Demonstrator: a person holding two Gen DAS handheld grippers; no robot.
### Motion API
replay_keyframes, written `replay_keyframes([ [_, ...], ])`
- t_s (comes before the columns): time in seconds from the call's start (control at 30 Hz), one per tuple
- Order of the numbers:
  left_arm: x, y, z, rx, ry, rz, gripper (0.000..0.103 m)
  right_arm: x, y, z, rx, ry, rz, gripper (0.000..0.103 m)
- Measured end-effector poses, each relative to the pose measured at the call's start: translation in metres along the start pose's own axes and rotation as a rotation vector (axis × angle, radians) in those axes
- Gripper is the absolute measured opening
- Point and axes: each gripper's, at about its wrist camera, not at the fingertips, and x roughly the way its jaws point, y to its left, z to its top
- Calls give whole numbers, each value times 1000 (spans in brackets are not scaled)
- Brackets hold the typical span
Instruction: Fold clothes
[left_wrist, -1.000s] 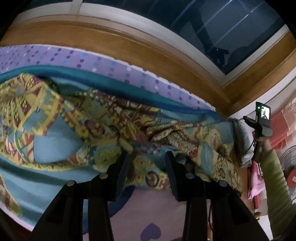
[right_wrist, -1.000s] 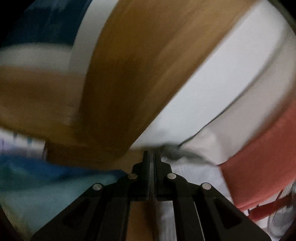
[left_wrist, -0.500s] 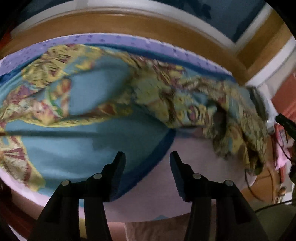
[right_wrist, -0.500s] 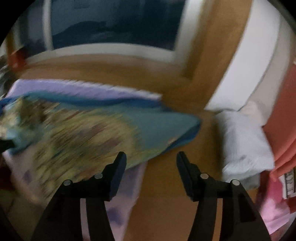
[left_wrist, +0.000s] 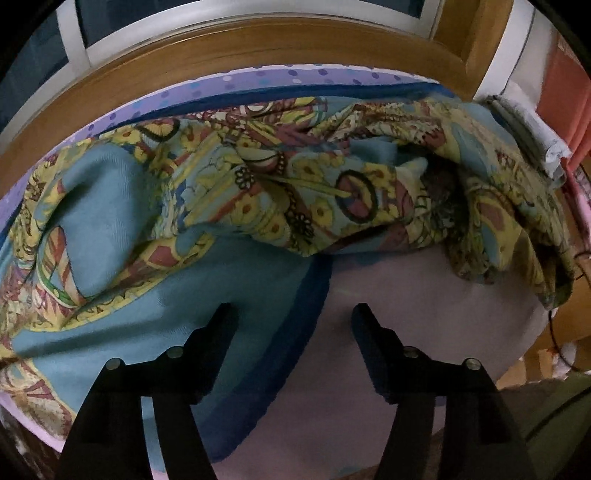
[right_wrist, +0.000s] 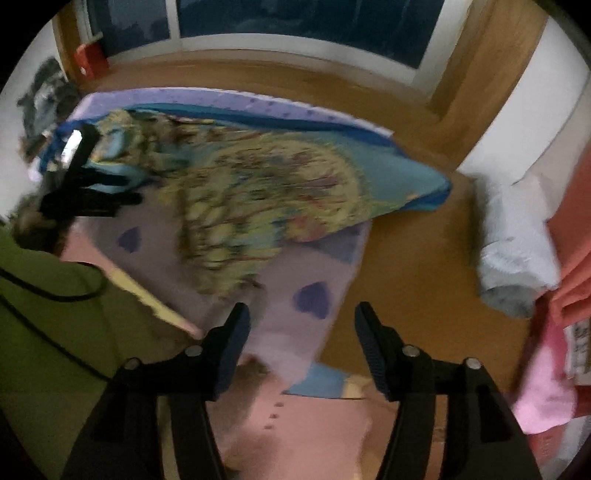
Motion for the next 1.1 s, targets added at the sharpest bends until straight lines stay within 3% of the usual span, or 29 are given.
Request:
replay_keyframes([
  [0.1, -4, 6, -3, 3, -15, -43, 65, 20, 17, 0, 65, 5, 86, 71],
  [0.2, -4, 7, -7, 57, -6, -39, 65, 56, 39, 6, 144, -4, 112, 71],
  [0.33, -4, 0, -10, 131, -9, -1, 65, 93, 62, 13, 208, -28, 54, 71],
  [0.37, -5, 0, -10, 132, -14, 0, 59, 100, 65, 14, 224, -38, 33, 71],
  [0.43, -9, 10, -7, 90, -32, 6, 29, 112, 68, 16, 262, -51, -12, 71],
  [0.47, -10, 20, -5, 42, -32, 12, 4, 116, 68, 17, 274, -57, -22, 71],
  [0.5, -10, 32, -3, -15, -30, 0, 1, 118, 68, 17, 275, -65, -27, 70],
  [0.57, -16, 52, 0, -109, -45, 7, 1, 122, 68, 20, 264, -76, -44, 50],
  [0.6, -24, 61, 2, -135, -76, 45, 1, 123, 67, 22, 253, -79, -57, 25],
  [0.63, -34, 70, 4, -161, -109, 81, 1, 122, 63, 25, 241, -74, -79, 9],
  [0.7, -64, 89, 6, -217, -193, 132, 1, 110, 45, 33, 252, -108, -85, 5],
  [0.87, -139, 126, 19, -288, -381, 287, 1, 35, -6, 63, 210, -299, -239, 5],
  [1.1, -214, 163, 43, -399, -544, 394, 1, -70, -78, 111, 150, -469, -583, 5],
])
